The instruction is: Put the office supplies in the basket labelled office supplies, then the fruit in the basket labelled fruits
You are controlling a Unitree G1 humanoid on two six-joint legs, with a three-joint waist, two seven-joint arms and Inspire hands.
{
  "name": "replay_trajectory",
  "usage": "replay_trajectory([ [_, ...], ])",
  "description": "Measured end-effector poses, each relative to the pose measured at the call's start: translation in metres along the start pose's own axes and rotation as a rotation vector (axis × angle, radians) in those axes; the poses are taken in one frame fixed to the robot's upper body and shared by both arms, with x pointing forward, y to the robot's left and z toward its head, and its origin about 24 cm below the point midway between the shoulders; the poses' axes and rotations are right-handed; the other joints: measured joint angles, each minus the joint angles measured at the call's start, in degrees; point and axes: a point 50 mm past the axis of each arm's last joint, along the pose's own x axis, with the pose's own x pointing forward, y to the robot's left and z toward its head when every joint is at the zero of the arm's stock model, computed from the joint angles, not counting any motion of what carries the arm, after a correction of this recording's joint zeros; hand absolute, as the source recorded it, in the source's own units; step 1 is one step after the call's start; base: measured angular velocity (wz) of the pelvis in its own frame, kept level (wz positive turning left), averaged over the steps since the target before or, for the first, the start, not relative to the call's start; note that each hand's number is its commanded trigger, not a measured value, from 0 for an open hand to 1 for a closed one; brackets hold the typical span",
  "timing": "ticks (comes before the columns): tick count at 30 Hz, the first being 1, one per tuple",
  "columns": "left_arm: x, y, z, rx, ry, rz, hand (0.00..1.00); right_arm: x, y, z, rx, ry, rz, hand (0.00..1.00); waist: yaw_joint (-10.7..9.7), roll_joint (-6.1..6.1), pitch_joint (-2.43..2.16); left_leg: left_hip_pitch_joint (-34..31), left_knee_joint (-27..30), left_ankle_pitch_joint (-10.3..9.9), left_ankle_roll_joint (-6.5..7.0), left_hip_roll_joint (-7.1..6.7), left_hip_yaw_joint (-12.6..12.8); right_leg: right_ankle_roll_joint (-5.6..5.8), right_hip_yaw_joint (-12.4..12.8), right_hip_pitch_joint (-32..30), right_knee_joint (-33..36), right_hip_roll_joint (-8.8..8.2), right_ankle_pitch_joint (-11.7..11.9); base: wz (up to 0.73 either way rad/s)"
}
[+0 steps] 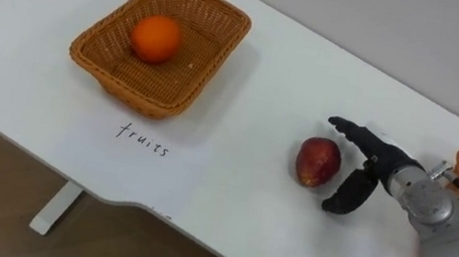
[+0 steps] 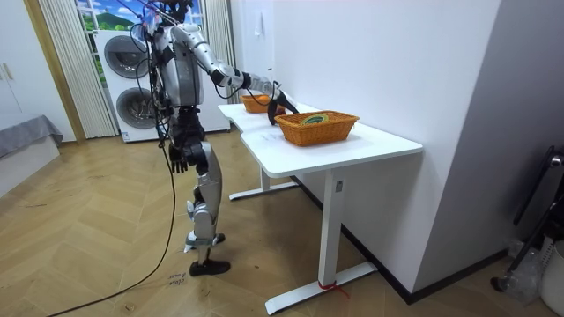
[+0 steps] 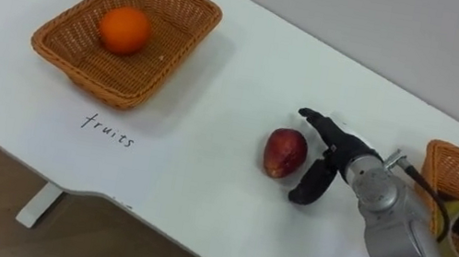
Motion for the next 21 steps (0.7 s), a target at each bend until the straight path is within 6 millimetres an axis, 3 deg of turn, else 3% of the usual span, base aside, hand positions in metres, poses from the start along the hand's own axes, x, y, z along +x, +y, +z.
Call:
replay_trajectory([
  [10,0.001,-0.004,0.004,0.037,-0.004,-0.018,0.0,0.002,0.0,0.007,-0.005,-0.02,0.007,0.0,0.0,-0.55,0.41,-0.1,-0.2,-0.1,-0.15,0.12,0.0,0.0,-0.1,-0.3,0.0,0.09,0.0,0.0],
  [21,0.001,-0.004,0.009,0.042,-0.012,-0.029,0.0,0.005,0.001,0.016,-0.056,-0.033,0.027,0.0,0.0,-0.82,0.4,0.1,-0.3,-0.1,-0.2,0.19,0.1,0.0,0.0,-0.3,0.0,0.2,0.0,0.0],
])
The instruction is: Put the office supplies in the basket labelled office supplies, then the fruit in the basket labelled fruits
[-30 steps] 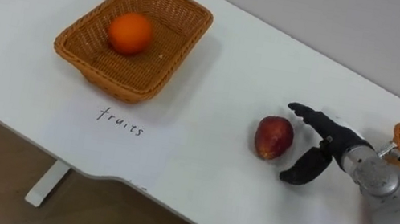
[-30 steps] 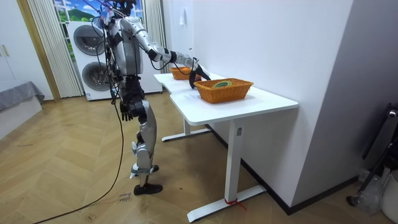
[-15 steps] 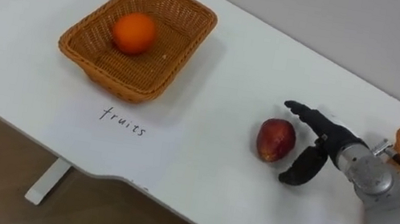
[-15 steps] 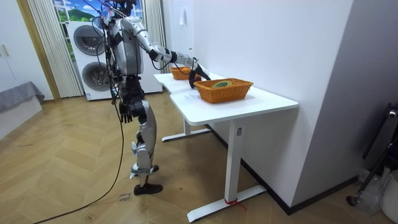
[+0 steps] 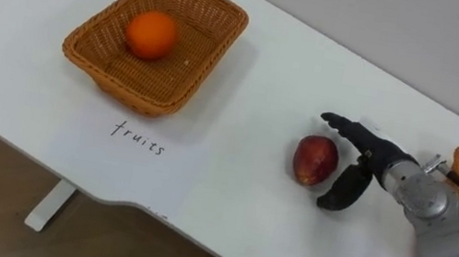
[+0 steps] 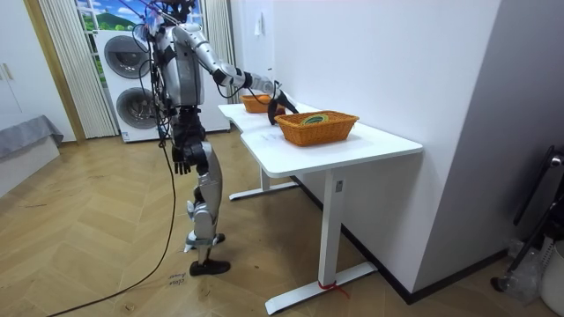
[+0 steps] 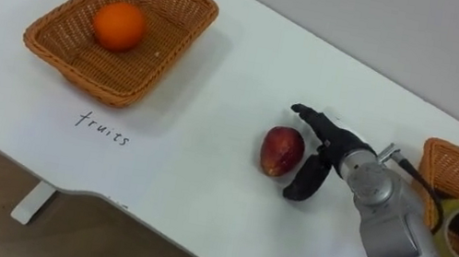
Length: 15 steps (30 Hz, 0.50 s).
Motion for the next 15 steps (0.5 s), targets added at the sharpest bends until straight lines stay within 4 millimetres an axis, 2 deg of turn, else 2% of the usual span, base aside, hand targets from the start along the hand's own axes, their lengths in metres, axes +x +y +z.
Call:
replay_trajectory([
  [5,0.0,0.001,-0.001,0.003,0.004,0.004,0.0,0.001,0.002,0.004,-0.045,0.002,-0.001,0.0,0.5,-0.45,0.01,0.0,0.0,0.0,-0.02,0.03,0.0,-0.01,0.0,0.0,0.0,0.02,0.0,0.0],
  [7,0.0,0.002,-0.001,0.006,0.001,0.007,0.0,0.002,0.002,0.005,-0.082,0.016,-0.004,0.0,1.2,-0.63,0.03,0.0,0.0,-0.1,-0.1,0.01,-0.1,-0.07,-0.2,0.0,0.0,0.04,0.0,0.0],
  [15,0.0,0.007,0.002,0.013,-0.009,0.024,0.0,0.004,0.004,0.015,-0.188,0.016,0.01,0.0,1.5,-0.71,0.06,-0.3,0.3,-0.2,-0.18,0.1,-0.2,-0.18,-0.7,0.0,0.0,0.09,0.1,0.02],
])
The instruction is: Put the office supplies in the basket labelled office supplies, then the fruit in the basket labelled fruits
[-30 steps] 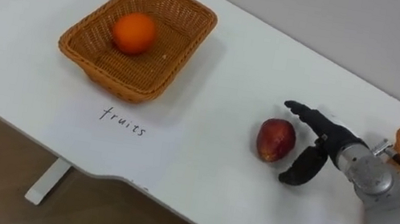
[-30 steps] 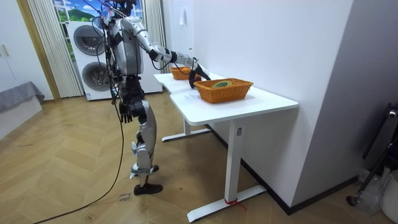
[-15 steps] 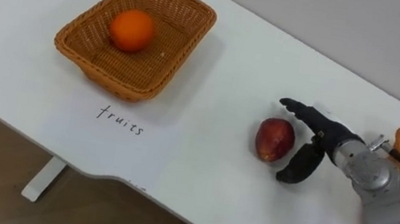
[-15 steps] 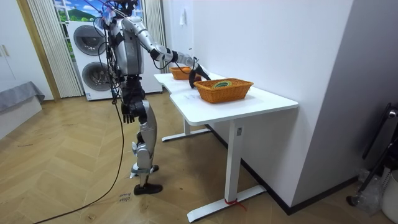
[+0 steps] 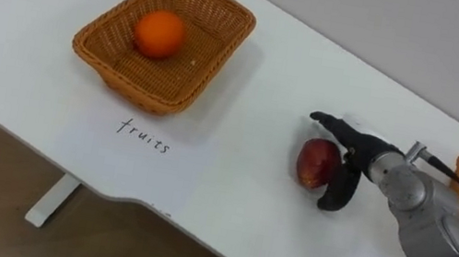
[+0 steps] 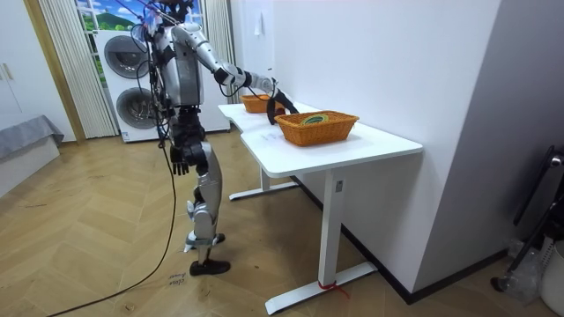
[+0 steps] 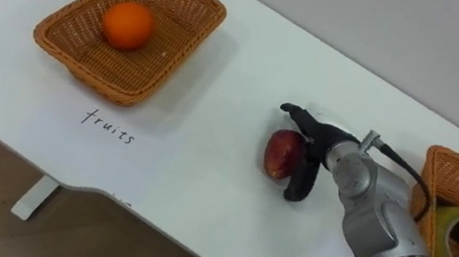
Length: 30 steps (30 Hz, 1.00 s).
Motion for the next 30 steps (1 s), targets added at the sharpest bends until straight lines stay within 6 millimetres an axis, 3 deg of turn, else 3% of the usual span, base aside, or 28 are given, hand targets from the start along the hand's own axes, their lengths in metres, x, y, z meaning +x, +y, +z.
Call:
replay_trajectory([
  [6,0.0,0.002,0.006,-0.002,-0.022,0.028,0.0,0.001,0.0,0.002,-0.033,0.003,0.008,0.0,0.8,0.02,0.01,0.1,0.0,0.0,-0.01,0.0,0.0,-0.06,0.0,0.0,0.0,0.02,0.0,0.0],
  [7,0.0,0.002,0.007,-0.003,-0.025,0.033,0.0,0.0,0.001,0.002,-0.043,0.005,0.011,0.9,1.1,0.02,0.01,0.1,0.0,0.0,-0.01,0.0,0.0,-0.07,0.0,0.0,0.0,0.02,0.0,0.0],
  [8,0.0,0.003,0.008,-0.003,-0.027,0.036,0.0,0.0,0.001,0.003,-0.047,0.005,0.015,1.0,1.2,0.03,0.01,0.2,0.0,0.0,-0.01,0.01,0.1,-0.07,0.0,0.0,0.0,0.02,0.0,0.0],
  [18,0.001,0.01,0.015,-0.003,-0.044,0.06,0.0,-0.003,-0.002,0.015,-0.092,-0.024,0.009,1.0,1.8,0.22,0.08,0.4,-0.1,0.1,-0.09,0.22,0.2,-0.1,-0.6,0.0,-0.1,0.04,0.1,0.01],
  [30,0.001,0.011,0.016,-0.006,-0.047,0.067,0.0,-0.003,-0.002,0.015,-0.089,-0.026,0.007,1.0,2.8,0.22,0.08,1.3,-1.3,0.1,-0.1,0.24,0.2,-0.1,-1.0,0.7,-0.9,0.14,0.1,0.0],
])
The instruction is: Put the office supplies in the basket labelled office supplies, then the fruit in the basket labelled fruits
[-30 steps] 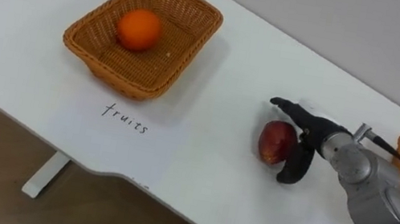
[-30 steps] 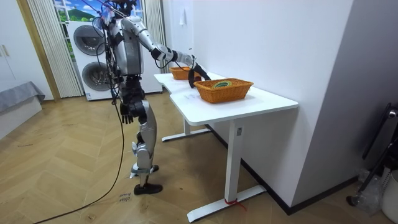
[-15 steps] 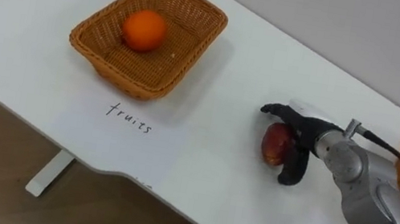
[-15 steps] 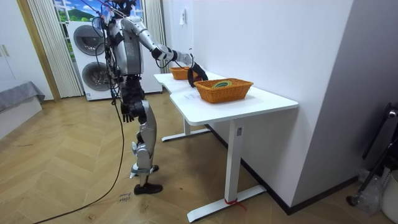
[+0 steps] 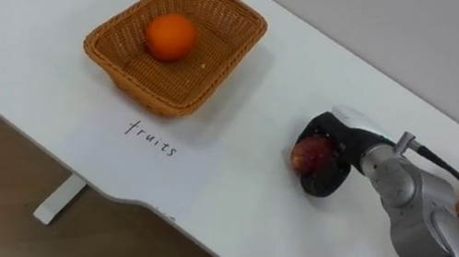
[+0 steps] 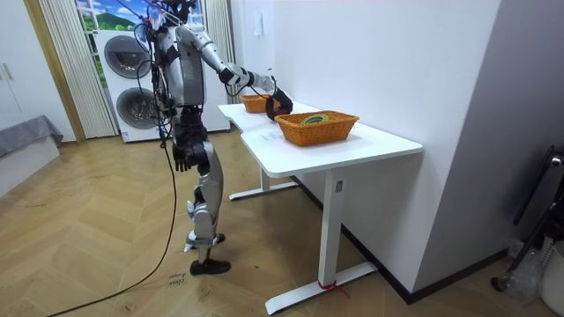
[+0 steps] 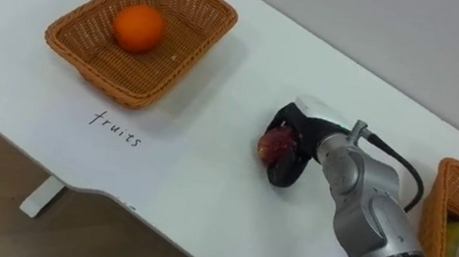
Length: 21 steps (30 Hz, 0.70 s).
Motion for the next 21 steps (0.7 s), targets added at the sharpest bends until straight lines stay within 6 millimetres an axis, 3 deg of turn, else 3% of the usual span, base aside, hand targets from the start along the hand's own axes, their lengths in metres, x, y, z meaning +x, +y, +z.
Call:
replay_trajectory([
  [17,0.0,0.0,-0.003,0.001,0.007,0.014,0.0,0.0,-0.001,0.001,0.0,-0.004,-0.01,1.0,-0.3,-0.15,-0.07,0.0,0.0,0.0,0.01,-0.06,0.1,0.0,0.0,0.1,0.0,-0.03,0.0,0.0],
  [21,0.0,-0.001,-0.007,-0.022,0.012,0.013,0.0,-0.004,-0.005,0.011,0.021,-0.062,-0.006,1.0,-0.9,-0.17,-0.08,0.1,-0.2,0.0,0.05,-0.11,0.2,0.0,0.3,0.0,0.0,-0.1,0.0,0.0],
])
